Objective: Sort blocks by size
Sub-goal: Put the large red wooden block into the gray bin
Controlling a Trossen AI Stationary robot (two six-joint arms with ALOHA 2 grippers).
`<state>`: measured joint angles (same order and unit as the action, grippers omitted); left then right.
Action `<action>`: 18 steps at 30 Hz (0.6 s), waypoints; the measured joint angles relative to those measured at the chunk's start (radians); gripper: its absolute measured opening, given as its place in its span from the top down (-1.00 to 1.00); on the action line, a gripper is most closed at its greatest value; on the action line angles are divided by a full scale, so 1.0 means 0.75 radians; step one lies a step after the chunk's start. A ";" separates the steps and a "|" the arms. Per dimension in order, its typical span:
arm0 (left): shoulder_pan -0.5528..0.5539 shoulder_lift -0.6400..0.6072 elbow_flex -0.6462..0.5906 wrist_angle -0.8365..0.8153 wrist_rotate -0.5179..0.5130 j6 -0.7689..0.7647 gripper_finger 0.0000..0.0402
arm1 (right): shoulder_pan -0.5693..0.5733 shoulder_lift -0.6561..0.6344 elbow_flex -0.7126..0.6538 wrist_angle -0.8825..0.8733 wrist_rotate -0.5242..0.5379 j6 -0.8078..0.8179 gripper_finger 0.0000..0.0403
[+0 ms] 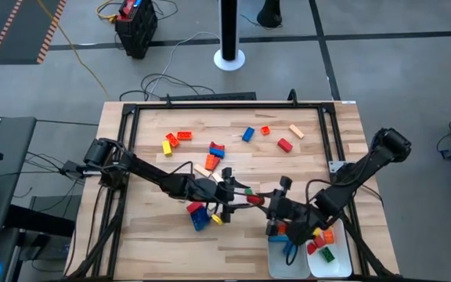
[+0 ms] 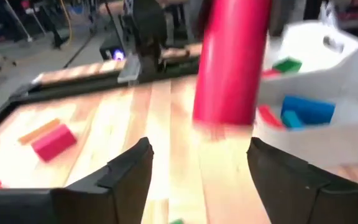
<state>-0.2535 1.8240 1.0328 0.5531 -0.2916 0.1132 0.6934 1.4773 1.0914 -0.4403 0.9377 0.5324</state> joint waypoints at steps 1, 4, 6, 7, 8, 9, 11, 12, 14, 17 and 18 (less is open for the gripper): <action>0.000 0.000 0.000 -0.022 0.000 0.013 -0.30 | 0.014 -0.001 0.018 -0.079 -0.007 0.066 0.27; -0.001 0.000 0.000 -0.076 0.001 0.047 -0.34 | 0.066 -0.001 0.053 -0.274 -0.061 0.271 0.27; -0.001 0.000 0.000 -0.121 0.001 0.065 -0.34 | 0.105 -0.001 0.063 -0.354 -0.109 0.396 0.27; -0.001 0.000 0.000 -0.137 0.001 0.069 -0.34 | 0.126 -0.001 0.064 -0.385 -0.139 0.447 0.27; 0.001 0.000 0.000 -0.156 0.001 0.076 -0.34 | 0.146 -0.001 0.064 -0.413 -0.174 0.494 0.27; 0.002 0.000 0.000 -0.176 0.001 0.083 -0.34 | 0.166 -0.001 0.064 -0.434 -0.210 0.540 0.27; 0.005 0.000 0.000 -0.205 0.001 0.093 -0.33 | 0.202 -0.001 0.064 -0.465 -0.285 0.638 0.25; 0.008 0.001 0.000 -0.207 0.001 0.092 -0.33 | 0.219 -0.001 0.064 -0.476 -0.315 0.683 0.23; 0.017 0.001 0.000 -0.201 0.001 0.083 -0.33 | 0.253 -0.001 0.064 -0.499 -0.354 0.771 0.19; 0.030 0.001 0.000 -0.199 0.001 0.064 -0.33 | 0.288 -0.001 0.064 -0.530 -0.378 0.878 0.18; 0.033 0.001 0.000 -0.199 0.001 0.059 -0.33 | 0.297 -0.001 0.064 -0.538 -0.378 0.907 0.18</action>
<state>-0.2284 1.8244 1.0328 0.4040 -0.2911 0.1574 0.9161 1.4769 1.1397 -0.8435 0.6539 1.2128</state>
